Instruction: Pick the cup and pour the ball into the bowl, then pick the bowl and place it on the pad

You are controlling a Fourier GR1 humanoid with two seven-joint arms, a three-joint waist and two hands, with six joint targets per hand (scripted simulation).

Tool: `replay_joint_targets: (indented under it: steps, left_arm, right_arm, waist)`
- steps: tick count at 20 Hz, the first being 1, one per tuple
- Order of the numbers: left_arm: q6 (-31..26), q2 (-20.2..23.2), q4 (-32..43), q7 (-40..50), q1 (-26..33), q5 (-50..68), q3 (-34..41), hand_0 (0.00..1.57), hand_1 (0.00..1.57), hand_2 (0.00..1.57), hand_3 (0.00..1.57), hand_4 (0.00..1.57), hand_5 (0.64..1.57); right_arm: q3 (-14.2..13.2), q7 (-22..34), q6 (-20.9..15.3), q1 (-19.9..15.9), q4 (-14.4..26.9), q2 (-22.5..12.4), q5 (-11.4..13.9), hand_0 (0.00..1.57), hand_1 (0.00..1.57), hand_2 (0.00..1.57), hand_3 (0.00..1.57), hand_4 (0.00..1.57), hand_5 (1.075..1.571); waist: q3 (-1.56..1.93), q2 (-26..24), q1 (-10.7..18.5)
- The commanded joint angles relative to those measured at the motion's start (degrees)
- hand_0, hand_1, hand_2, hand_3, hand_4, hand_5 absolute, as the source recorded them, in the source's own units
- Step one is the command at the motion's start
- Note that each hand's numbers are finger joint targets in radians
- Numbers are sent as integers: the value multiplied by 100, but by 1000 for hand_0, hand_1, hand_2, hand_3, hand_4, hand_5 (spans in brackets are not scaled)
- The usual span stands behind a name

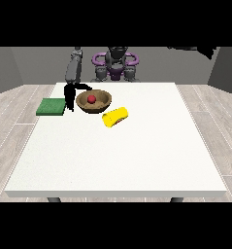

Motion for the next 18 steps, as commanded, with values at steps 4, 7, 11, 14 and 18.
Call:
replay_joint_targets:
  steps: [4, 7, 11, 14, 18]
  left_arm:
    - [-456, 447, 67, 117, 336, 524, 436, 0, 0, 0, 0, 279, 1508]
    - [-299, 704, 66, 169, 140, 515, 585, 0, 0, 0, 0, 245, 1503]
    - [-664, 1095, 580, -87, 156, 670, 897, 0, 0, 0, 0, 221, 1491]
    - [-829, 1192, 390, 85, 238, 884, 948, 0, 0, 0, 0, 238, 1504]
    - [-620, 1115, 289, 154, 6, 889, 890, 0, 0, 0, 0, 253, 1515]
  right_arm:
    - [11, -403, -32, -645, 1226, -107, 126, 0, 0, 0, 0, 0, 1568]
    - [207, -867, -142, -591, 1536, 147, 369, 0, 0, 0, 0, 0, 1570]
    - [287, -649, -309, -1146, 1574, 187, 325, 0, 0, 0, 0, 0, 1571]
    - [138, -845, -172, -1015, 1885, 411, 103, 0, 0, 0, 0, 157, 1556]
    - [230, -546, -965, -750, 2052, 526, 436, 1571, 1571, 1571, 1507, 791, 1427]
  waist:
    - [9, -24, -109]
    - [10, 52, -294]
    - [6, 210, -456]
    - [9, 254, -170]
    - [7, 367, -155]
